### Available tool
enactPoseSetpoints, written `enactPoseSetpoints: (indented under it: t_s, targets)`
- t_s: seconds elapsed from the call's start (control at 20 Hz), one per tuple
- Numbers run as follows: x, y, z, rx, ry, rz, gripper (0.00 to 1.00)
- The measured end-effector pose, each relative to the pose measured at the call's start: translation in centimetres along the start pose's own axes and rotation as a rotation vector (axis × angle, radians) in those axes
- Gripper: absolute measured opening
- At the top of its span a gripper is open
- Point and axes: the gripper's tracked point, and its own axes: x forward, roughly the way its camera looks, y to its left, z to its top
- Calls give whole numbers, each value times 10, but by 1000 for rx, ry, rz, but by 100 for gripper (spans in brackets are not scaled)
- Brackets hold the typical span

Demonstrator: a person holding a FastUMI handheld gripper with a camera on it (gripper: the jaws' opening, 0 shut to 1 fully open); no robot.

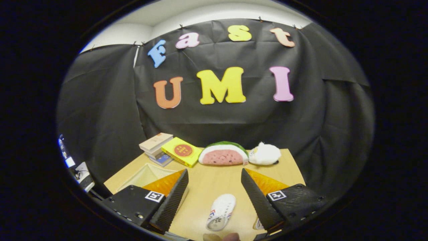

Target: Open the storage box then place both shoes into the box .Put the left shoe in first, then the right shoe, with the right side of both shoes facing outward in a uniform manner.

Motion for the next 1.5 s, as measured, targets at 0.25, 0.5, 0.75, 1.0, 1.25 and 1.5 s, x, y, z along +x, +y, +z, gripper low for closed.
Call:
enactPoseSetpoints:
  t_s: [0.25, 0.5, 0.75, 1.0, 1.25, 1.5]
  targets:
    - [31, -31, -86, 60, 188, 6, 96]
    - [62, -46, -171, 92, 392, 15, 96]
    - [87, -54, -226, 156, 538, 23, 96]
    - [109, -58, -252, 217, 638, 22, 83]
    - [121, -51, -264, 257, 678, 66, 55]
    - [122, -47, -260, 336, 736, 91, 22]
